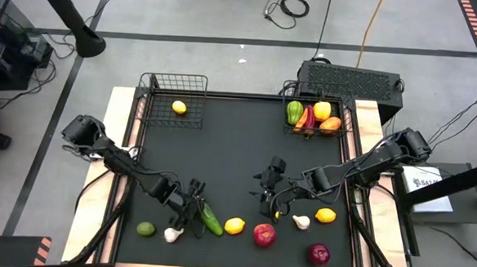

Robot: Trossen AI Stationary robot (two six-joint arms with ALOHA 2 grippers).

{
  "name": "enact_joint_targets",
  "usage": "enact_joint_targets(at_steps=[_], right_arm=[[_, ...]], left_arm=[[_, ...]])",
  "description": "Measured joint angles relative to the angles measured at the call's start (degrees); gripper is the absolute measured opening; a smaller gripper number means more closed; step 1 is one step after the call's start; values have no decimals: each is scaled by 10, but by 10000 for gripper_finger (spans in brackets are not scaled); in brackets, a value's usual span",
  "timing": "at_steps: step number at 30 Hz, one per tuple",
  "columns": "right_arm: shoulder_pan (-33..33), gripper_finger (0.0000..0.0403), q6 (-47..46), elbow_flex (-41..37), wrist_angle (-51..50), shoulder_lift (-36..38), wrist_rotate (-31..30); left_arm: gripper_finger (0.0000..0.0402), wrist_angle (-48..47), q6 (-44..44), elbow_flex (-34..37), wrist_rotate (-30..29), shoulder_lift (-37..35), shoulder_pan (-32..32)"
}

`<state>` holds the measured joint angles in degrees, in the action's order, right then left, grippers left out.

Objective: Sort produce into baskets
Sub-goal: Put the green cucumber into the right black wire basket

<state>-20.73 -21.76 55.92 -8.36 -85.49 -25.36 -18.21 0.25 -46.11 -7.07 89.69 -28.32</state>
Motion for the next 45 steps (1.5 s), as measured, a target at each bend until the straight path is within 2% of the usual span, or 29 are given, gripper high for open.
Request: enact_joint_targets(at_steps=[13,16,24,30,39,45], right_arm=[[0,247,0,0,0,0,2],[0,247,1,0,0,0,2],[0,247,1,0,1,0,2],[0,247,0,0,1,0,2],[0,247,2,0,11,0,1],[0,253,24,0,72,-21,-1]], left_arm=[[317,4,36,12,53,44,28],[297,8,37,12,57,49,28],[210,12,31,13,60,48,25],[200,9,1,6,57,45,20],[201,-60,-60,-9,63,-31,4],[201,-58,-92,-10,39,-104,3]])
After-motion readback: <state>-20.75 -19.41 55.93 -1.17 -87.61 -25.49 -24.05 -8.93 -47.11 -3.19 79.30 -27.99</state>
